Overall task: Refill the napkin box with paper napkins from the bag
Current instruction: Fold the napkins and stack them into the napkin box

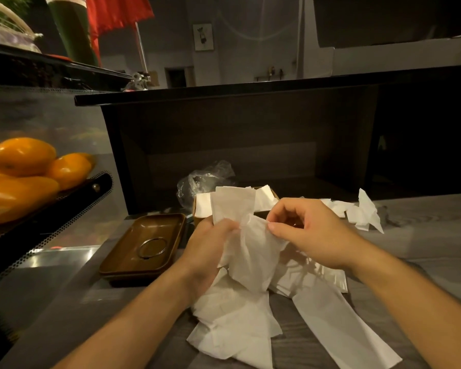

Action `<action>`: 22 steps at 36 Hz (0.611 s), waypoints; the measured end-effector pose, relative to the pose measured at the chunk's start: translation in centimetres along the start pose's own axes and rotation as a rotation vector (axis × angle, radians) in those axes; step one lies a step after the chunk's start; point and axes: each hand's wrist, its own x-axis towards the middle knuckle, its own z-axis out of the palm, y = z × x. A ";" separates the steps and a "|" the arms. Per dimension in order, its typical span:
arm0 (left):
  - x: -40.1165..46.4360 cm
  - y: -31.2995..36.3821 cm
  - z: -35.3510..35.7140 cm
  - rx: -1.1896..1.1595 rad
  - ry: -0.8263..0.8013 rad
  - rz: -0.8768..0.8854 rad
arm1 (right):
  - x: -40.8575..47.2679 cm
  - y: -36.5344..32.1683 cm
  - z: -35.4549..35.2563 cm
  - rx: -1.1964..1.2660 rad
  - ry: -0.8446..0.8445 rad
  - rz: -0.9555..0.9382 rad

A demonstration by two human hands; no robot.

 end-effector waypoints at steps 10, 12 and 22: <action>0.6 -0.8 0.0 0.147 -0.039 0.089 | 0.1 -0.3 0.2 0.049 -0.078 0.023; 0.5 -0.7 0.0 0.115 -0.088 0.089 | 0.1 -0.2 0.1 0.001 -0.060 -0.005; 0.9 -0.7 -0.7 0.151 -0.032 0.018 | 0.3 -0.1 -1.8 0.145 0.139 0.015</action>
